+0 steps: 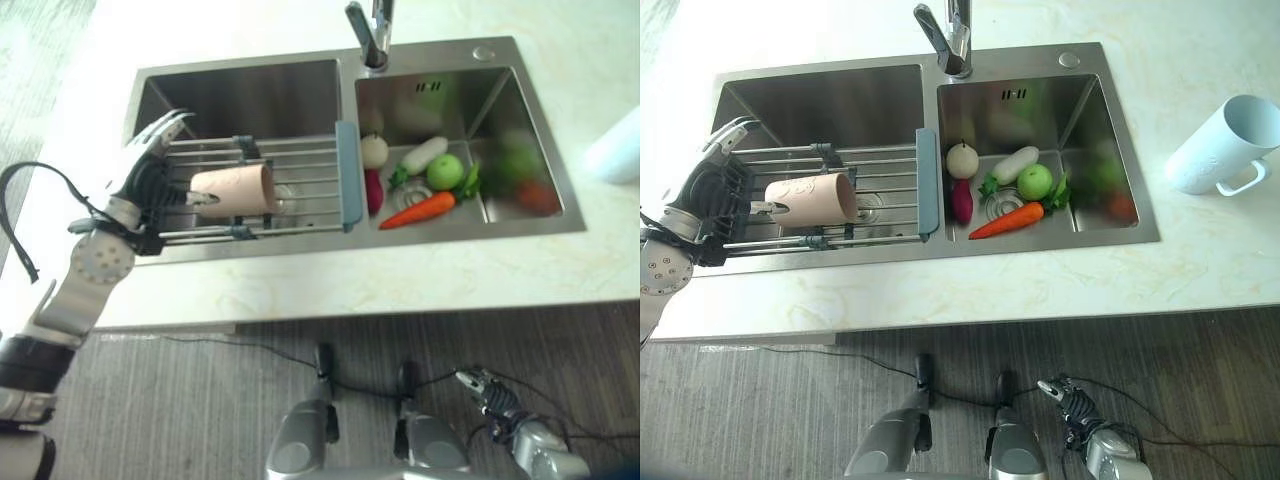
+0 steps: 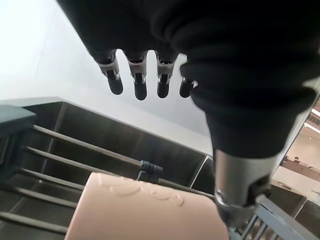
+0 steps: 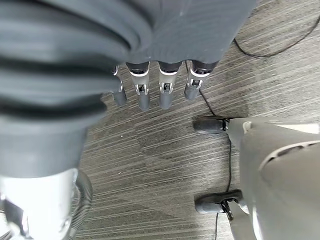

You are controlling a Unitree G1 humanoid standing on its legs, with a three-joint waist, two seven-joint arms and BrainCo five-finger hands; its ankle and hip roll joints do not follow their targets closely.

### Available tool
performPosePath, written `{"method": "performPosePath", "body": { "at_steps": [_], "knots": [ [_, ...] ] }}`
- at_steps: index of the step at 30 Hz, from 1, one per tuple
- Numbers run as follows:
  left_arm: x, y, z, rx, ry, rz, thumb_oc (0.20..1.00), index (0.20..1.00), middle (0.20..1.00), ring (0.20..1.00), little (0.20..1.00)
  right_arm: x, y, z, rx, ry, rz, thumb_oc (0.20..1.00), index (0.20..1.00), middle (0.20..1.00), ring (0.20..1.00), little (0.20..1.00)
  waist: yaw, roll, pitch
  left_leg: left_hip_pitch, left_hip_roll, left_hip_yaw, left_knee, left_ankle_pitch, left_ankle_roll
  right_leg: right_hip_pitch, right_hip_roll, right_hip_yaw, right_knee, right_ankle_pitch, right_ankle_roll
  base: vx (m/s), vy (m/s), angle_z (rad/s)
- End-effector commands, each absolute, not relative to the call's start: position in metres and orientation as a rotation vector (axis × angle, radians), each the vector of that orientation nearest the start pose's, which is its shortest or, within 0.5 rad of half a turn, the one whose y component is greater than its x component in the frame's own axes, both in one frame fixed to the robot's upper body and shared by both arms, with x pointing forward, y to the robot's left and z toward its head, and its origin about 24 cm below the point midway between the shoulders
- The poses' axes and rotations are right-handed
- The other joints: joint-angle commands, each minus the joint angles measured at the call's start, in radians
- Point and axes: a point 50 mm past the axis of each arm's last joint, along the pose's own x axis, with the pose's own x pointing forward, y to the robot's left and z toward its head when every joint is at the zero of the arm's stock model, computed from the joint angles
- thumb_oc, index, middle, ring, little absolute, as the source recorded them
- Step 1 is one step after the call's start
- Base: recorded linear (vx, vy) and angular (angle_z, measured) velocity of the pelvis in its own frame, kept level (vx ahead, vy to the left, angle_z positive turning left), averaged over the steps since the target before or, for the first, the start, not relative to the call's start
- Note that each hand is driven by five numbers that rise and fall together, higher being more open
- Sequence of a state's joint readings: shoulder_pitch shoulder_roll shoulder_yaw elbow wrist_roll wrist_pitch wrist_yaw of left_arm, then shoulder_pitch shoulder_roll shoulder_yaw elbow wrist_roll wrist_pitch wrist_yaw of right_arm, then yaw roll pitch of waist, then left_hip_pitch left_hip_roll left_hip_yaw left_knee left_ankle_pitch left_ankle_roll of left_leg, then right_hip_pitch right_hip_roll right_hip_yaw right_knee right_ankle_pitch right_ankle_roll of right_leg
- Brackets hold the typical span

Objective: Place the dishes in the dishwasher.

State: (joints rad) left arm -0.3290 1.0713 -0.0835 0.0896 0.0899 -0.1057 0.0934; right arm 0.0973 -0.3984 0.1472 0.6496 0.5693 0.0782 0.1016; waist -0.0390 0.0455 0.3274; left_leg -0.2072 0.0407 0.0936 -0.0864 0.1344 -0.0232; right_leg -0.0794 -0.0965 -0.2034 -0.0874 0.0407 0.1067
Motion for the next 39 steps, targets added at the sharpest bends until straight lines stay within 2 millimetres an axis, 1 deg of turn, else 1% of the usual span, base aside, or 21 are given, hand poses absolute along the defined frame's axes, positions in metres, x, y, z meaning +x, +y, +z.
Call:
{"method": "performPosePath", "body": {
  "at_steps": [1, 5, 14, 19, 26, 29, 33, 34, 35, 36, 39],
  "knots": [
    [0.3, 0.303, 0.241, 1.161, -0.354, 0.138, 1.0, 1.0, 1.0, 1.0, 1.0, 0.175, -0.251, -0.088, 0.135, 0.737, -0.06, 1.0, 1.0, 1.0, 1.0, 1.0, -0.012, -0.024, 0.01, 0.047, -0.03, 0.015, -0.001, -0.046, -0.022, -0.067, -0.067, 0.037, 0.016, 0.104, 0.071, -0.03, 0.023, 0.0],
    [0.307, 0.302, 0.245, 1.209, -0.284, 0.078, 1.0, 1.0, 1.0, 1.0, 1.0, 0.179, -0.255, -0.084, 0.131, 0.719, -0.062, 1.0, 1.0, 1.0, 1.0, 1.0, -0.02, -0.021, 0.019, 0.036, -0.031, 0.021, -0.001, -0.041, -0.024, -0.081, -0.07, 0.036, 0.015, 0.111, 0.074, 0.0, 0.0, 0.0],
    [0.311, 0.313, 0.244, 1.29, -0.21, 0.089, 1.0, 1.0, 1.0, 1.0, 1.0, 0.184, -0.256, -0.08, 0.125, 0.701, -0.057, 1.0, 1.0, 1.0, 1.0, 1.0, -0.03, -0.014, 0.038, 0.02, -0.034, 0.025, -0.001, -0.036, -0.024, -0.105, -0.073, 0.041, 0.023, 0.118, 0.076, 0.0, 0.001, -0.01],
    [0.313, 0.307, 0.245, 1.33, -0.173, 0.029, 1.0, 1.0, 1.0, 1.0, 1.0, 0.187, -0.258, -0.076, 0.126, 0.684, -0.06, 1.0, 1.0, 1.0, 1.0, 1.0, -0.03, -0.01, 0.049, 0.009, -0.036, 0.026, -0.001, -0.033, -0.025, -0.12, -0.076, 0.038, 0.028, 0.122, 0.077, 0.0, 0.0, 0.0],
    [0.314, 0.312, 0.238, 1.426, -0.09, 0.018, 1.0, 1.0, 1.0, 1.0, 1.0, 0.192, -0.26, -0.073, 0.121, 0.665, -0.061, 1.0, 1.0, 1.0, 1.0, 1.0, -0.033, -0.006, 0.054, -0.001, -0.035, 0.033, -0.001, -0.03, -0.026, -0.132, -0.076, 0.037, 0.029, 0.127, 0.078, 0.0, 0.0, 0.0],
    [0.315, 0.312, 0.24, 1.428, -0.074, 0.002, 1.0, 1.0, 1.0, 1.0, 1.0, 0.193, -0.263, -0.07, 0.118, 0.658, -0.066, 1.0, 1.0, 1.0, 1.0, 1.0, -0.037, -0.004, 0.059, -0.004, -0.034, 0.035, -0.001, -0.029, -0.026, -0.138, -0.076, 0.038, 0.031, 0.128, 0.078, 0.0, 0.004, -0.01],
    [0.316, 0.308, 0.238, 1.481, -0.03, -0.054, 1.0, 1.0, 1.0, 1.0, 1.0, 0.194, -0.266, -0.069, 0.122, 0.652, -0.075, 1.0, 1.0, 1.0, 1.0, 1.0, -0.037, -0.002, 0.061, -0.007, -0.035, 0.037, -0.001, -0.029, -0.027, -0.142, -0.077, 0.036, 0.029, 0.132, 0.081, 0.0, 0.001, -0.01],
    [0.316, 0.307, 0.238, 1.497, -0.021, -0.067, 0.843, 0.843, 0.843, 0.843, 0.843, 0.193, -0.267, -0.07, 0.123, 0.651, -0.075, 1.0, 1.0, 1.0, 1.0, 1.0, -0.038, -0.001, 0.061, -0.008, -0.035, 0.037, -0.001, -0.029, -0.027, -0.142, -0.078, 0.035, 0.027, 0.134, 0.082, 0.0, 0.0, 0.0],
    [0.317, 0.305, 0.238, 1.506, -0.022, -0.075, 0.492, 0.492, 0.492, 0.492, 0.492, 0.194, -0.267, -0.07, 0.123, 0.65, -0.076, 1.0, 1.0, 1.0, 1.0, 1.0, -0.037, -0.001, 0.061, -0.009, -0.035, 0.038, -0.001, -0.029, -0.027, -0.142, -0.078, 0.034, 0.027, 0.134, 0.082, 0.0, -0.004, 0.04],
    [0.317, 0.305, 0.238, 1.523, 0.004, -0.096, 0.2, 0.2, 0.2, 0.2, 0.2, 0.194, -0.267, -0.069, 0.123, 0.647, -0.073, 1.0, 1.0, 1.0, 1.0, 1.0, -0.038, 0.0, 0.061, -0.009, -0.036, 0.039, -0.001, -0.03, -0.027, -0.143, -0.078, 0.034, 0.027, 0.134, 0.083, 0.0, -0.002, 0.04],
    [0.318, 0.305, 0.233, 1.546, 0.078, -0.135, 0.2, 0.2, 0.2, 0.2, 0.2, 0.196, -0.268, -0.068, 0.126, 0.638, -0.073, 1.0, 1.0, 1.0, 1.0, 1.0, -0.039, 0.0, 0.061, -0.011, -0.035, 0.043, -0.001, -0.029, -0.027, -0.147, -0.079, 0.033, 0.028, 0.137, 0.085, 0.0, 0.0, 0.0]
  ]
}}
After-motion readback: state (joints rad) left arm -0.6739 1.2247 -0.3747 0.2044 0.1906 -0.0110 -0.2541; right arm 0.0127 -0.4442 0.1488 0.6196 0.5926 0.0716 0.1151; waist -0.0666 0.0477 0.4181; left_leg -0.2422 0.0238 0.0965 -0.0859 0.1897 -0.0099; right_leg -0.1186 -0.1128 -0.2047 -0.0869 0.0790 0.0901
